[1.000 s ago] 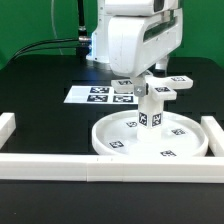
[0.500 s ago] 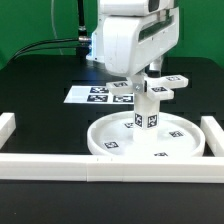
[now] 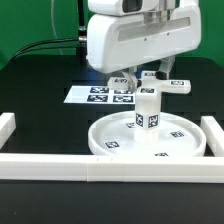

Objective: Assemble round table

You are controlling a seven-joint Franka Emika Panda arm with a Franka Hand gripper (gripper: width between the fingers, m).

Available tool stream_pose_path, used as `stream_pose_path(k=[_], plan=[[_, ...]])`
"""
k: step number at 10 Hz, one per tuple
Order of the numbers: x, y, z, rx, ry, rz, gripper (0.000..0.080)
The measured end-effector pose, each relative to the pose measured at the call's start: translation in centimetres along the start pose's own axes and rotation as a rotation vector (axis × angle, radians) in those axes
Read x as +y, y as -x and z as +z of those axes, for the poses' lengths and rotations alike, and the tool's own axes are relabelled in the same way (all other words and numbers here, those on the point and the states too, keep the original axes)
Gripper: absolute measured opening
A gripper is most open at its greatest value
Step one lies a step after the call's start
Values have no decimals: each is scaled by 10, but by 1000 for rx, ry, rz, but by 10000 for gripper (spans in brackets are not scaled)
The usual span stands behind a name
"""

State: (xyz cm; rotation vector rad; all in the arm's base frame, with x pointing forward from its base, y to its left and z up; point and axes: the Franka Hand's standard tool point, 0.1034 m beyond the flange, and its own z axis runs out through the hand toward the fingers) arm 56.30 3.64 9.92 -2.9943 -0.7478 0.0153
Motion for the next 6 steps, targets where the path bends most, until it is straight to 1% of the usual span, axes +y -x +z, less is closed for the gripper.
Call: stream_pose_path(k=[1, 2, 4, 6], plan=[[-4, -2, 0, 3, 2, 119, 442], [-4, -3, 0, 3, 3, 299, 442], [-3, -2, -1, 6, -8, 590, 442], [-2, -2, -1, 7, -9, 687, 442]])
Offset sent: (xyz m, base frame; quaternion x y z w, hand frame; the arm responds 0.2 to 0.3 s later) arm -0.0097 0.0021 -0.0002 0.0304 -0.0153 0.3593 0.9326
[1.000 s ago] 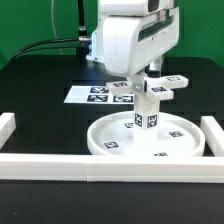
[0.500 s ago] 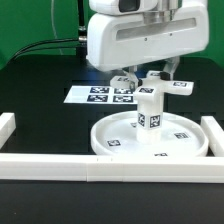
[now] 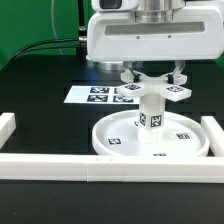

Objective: Assemble round table

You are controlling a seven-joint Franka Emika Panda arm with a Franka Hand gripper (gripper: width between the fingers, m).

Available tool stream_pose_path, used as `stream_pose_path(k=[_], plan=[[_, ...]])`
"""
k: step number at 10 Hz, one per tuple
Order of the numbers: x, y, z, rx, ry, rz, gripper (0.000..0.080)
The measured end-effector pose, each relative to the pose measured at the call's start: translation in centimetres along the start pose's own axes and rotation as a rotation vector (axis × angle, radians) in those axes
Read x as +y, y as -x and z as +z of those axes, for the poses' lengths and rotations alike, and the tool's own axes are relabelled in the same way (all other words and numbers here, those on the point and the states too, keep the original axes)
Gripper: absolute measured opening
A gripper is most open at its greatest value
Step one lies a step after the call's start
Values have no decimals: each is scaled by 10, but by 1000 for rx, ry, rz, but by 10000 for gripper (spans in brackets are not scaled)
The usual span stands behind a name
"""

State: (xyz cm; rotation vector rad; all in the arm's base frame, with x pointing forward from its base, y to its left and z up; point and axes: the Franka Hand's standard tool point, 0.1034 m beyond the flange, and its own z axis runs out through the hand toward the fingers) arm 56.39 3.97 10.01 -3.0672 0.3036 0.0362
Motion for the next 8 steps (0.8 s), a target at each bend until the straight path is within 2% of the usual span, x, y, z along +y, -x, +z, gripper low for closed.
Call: stream_pose_path(k=[2, 8], plan=[[0, -1, 0, 3, -1, 122, 442], [0, 0, 1, 45, -50, 832, 442]])
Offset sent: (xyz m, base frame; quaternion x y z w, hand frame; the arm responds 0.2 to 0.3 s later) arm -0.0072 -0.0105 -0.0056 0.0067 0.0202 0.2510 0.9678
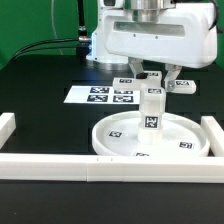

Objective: Assemble round table

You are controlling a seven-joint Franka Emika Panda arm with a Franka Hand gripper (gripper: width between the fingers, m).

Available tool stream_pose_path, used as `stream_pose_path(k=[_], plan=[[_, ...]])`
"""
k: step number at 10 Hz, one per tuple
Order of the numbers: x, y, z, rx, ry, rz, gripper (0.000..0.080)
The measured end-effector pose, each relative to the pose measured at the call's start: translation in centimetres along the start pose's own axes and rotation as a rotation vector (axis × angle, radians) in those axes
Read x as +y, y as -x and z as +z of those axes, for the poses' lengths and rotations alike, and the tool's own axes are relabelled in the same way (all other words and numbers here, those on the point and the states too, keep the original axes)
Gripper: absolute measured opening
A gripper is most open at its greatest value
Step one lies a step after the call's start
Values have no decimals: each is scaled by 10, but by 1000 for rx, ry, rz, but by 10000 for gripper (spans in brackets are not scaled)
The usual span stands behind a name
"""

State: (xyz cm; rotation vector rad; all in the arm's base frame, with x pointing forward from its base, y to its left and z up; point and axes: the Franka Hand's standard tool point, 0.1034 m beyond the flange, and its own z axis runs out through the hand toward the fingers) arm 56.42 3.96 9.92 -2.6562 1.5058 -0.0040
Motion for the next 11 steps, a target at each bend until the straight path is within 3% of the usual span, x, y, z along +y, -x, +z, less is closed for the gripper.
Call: stream_pose_path(k=[2, 4, 5, 6, 8, 9, 11], plan=[[0, -1, 0, -20, -14, 207, 442], [0, 0, 1, -25, -15, 250, 442], [-1, 1, -1, -29, -17, 231, 581], [-2, 0, -9, -31, -24, 203, 628], [-6, 3, -38, -57, -21, 152, 645], [-11, 5, -45, -58, -27, 145, 648], [-11, 5, -41, -57, -27, 142, 649]])
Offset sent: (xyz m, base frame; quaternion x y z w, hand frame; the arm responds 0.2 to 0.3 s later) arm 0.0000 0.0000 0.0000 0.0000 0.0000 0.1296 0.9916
